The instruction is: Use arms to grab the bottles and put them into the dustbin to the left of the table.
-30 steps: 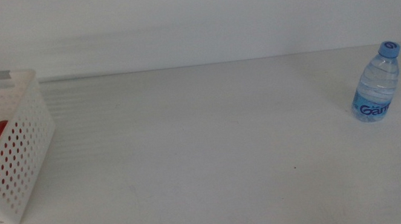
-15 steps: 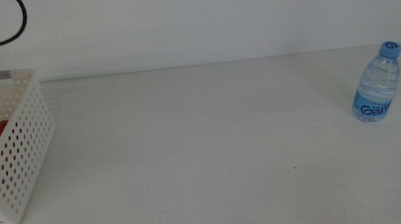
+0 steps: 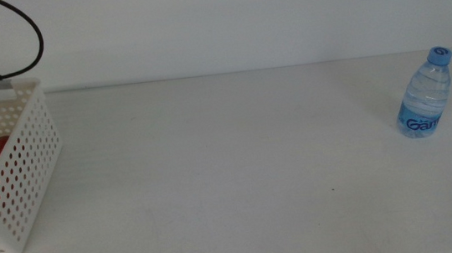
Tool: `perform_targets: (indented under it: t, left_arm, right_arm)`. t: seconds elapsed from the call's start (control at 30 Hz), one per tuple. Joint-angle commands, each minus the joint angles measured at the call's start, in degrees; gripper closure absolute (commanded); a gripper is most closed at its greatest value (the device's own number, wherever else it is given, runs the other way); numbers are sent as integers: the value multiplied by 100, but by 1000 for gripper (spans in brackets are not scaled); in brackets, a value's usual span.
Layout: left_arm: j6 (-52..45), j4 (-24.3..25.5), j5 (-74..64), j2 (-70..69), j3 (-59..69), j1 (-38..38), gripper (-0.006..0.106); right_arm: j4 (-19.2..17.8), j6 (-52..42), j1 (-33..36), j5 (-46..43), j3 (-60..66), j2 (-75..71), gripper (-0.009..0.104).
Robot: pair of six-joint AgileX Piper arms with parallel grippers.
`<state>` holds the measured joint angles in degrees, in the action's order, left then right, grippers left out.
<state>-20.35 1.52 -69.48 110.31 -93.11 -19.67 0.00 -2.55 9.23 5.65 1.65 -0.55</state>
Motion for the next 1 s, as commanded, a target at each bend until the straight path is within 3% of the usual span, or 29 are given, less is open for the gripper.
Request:
perform_targets:
  t: [0.0,0.13,0.37,0.43,0.73,0.97]
  left_arm:
    - [102,13,140,-302,-238,12,98]
    - [83,13,273,-205,-238,12,82]
    - [83,28,464,-196,-243,19,22]
    - [76,28,429,-218,-243,19,10]
    - [216,358,179,-696,-510,526,10]
    - [673,-45,380,-1562,-465,996,10]
  right_arm:
    - [-31,-66,-28,-428,-48,-158,24]
    - [-31,-66,-28,-428,-48,-158,24]
    - [-31,-66,-28,-428,-48,-158,24]
    - [-31,-66,-28,-428,-48,-158,24]
    - [-31,-66,-28,-428,-48,-158,24]
    - [-31,-66,-28,-428,-48,-158,24]
